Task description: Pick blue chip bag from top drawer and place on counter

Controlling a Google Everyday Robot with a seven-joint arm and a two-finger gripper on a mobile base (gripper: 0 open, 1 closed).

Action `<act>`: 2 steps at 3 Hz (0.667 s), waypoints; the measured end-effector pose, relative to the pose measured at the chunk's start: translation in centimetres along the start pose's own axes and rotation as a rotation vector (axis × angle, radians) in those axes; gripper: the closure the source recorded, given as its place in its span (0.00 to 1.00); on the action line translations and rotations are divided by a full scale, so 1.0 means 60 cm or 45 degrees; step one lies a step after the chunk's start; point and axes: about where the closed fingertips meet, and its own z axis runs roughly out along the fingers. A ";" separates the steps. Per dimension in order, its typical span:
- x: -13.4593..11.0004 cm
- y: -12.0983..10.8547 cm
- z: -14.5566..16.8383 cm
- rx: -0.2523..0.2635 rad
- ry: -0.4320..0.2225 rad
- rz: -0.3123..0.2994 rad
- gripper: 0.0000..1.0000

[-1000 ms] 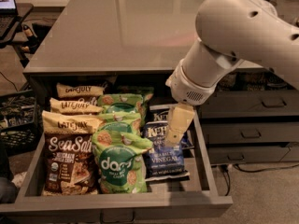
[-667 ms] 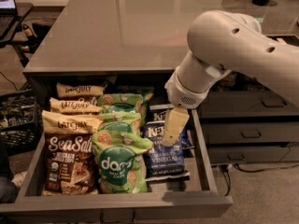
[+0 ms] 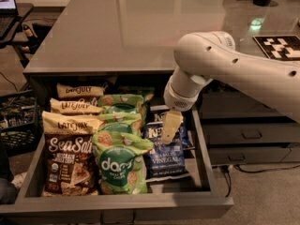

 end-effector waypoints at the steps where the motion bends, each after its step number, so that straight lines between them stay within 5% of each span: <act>1: 0.003 0.005 0.007 0.007 -0.019 0.004 0.00; 2: 0.021 0.004 0.046 0.014 -0.004 0.044 0.00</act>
Offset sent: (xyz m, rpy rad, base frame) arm 0.0050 -0.0116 -0.0614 -0.0012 -0.0023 -0.0885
